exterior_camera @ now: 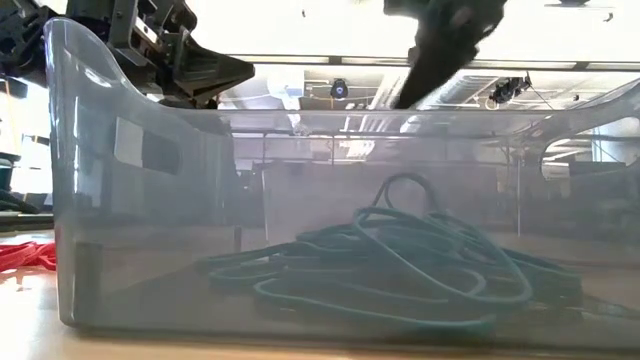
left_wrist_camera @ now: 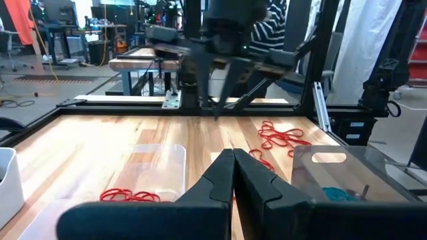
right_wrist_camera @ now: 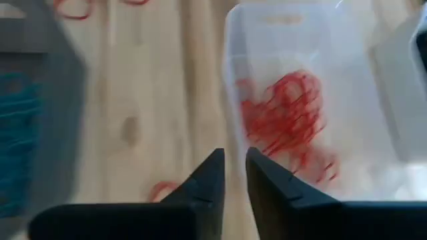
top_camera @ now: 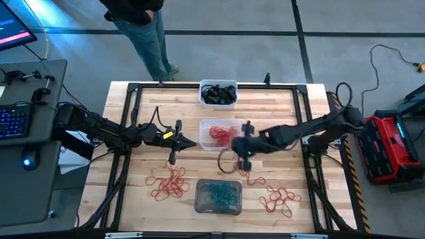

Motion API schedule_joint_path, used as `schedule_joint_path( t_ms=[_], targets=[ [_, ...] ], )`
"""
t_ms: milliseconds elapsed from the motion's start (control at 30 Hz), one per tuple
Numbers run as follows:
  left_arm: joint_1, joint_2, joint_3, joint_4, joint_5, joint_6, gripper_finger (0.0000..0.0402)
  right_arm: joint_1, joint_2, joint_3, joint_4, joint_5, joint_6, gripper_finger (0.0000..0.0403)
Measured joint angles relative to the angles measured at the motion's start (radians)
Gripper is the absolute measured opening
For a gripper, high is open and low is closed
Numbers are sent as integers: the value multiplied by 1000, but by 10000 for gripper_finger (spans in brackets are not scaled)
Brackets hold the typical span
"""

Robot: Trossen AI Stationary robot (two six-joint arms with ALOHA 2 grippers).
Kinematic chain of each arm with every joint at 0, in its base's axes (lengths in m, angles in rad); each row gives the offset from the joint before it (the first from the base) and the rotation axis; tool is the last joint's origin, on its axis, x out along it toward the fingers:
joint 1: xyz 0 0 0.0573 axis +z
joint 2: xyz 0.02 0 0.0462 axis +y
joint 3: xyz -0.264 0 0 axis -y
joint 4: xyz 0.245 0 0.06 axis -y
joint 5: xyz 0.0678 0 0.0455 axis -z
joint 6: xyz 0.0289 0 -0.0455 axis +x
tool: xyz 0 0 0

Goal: Sort rubber bands into baskets
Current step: Put the red rubber band into the transparent bin

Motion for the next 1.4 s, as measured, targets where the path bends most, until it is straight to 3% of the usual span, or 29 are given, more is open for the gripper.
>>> schedule_joint_path(
  t_ms=[133,233,467,600,733,933,1400],
  targets=[
    [0,0,0,0,1,-6,0,95,-12,-24,-69,-24,173,26],
    [0,0,0,0,1,-5,0,182,-7,-50,-84,-72,294,32],
    [0,0,0,-1,48,-5,0,339,29,-90,-83,-86,532,112],
    [-1,0,0,-1,55,3,0,357,79,-104,-92,-118,602,157],
    [-1,0,1,-2,20,20,0,354,149,-104,-81,-134,596,175],
    [-1,0,1,-3,-21,38,0,337,226,-104,-74,-132,591,162],
    [-1,0,1,-5,-21,39,0,301,300,-101,-4,-202,476,76]
  ],
)
